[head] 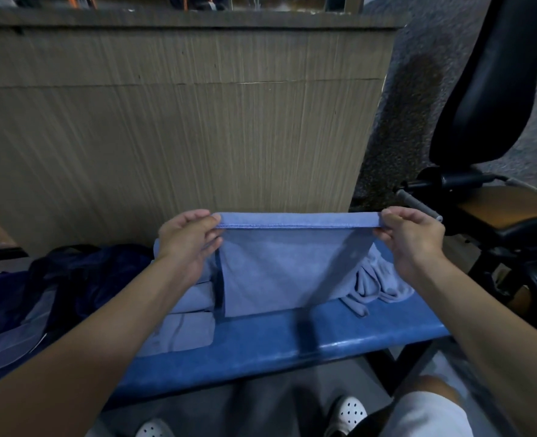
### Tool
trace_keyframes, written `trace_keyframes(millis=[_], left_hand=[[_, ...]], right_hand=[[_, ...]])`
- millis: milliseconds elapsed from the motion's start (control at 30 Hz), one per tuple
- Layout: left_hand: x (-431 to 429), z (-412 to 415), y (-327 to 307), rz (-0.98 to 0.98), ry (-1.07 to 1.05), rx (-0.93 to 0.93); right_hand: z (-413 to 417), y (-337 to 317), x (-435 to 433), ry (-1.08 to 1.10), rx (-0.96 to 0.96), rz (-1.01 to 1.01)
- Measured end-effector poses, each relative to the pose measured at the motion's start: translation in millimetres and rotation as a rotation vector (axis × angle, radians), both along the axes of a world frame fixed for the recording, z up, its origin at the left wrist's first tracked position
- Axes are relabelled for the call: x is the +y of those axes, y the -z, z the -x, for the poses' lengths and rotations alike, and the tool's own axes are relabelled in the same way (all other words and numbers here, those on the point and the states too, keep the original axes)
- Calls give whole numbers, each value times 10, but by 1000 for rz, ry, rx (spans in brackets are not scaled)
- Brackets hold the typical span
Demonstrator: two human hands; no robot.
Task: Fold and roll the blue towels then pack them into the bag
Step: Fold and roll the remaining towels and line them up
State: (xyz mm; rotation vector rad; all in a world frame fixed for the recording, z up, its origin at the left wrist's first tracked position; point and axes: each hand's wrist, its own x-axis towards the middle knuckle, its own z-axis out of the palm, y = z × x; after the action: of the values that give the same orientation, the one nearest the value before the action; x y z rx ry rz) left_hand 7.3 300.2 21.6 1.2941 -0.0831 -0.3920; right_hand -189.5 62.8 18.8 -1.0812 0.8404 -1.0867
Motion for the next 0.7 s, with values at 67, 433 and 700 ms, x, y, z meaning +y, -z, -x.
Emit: trace_keyframes(millis=[67, 433, 700], left_hand=[[-44, -60, 5, -5, 0, 37], [-327, -428, -160, 77, -12, -1], [67, -35, 420, -32, 16, 33]], right_hand=[[-40, 0, -29, 12, 3, -8], [-472, -96, -272, -22, -47, 23], [-138, 309, 111, 7, 82, -38]])
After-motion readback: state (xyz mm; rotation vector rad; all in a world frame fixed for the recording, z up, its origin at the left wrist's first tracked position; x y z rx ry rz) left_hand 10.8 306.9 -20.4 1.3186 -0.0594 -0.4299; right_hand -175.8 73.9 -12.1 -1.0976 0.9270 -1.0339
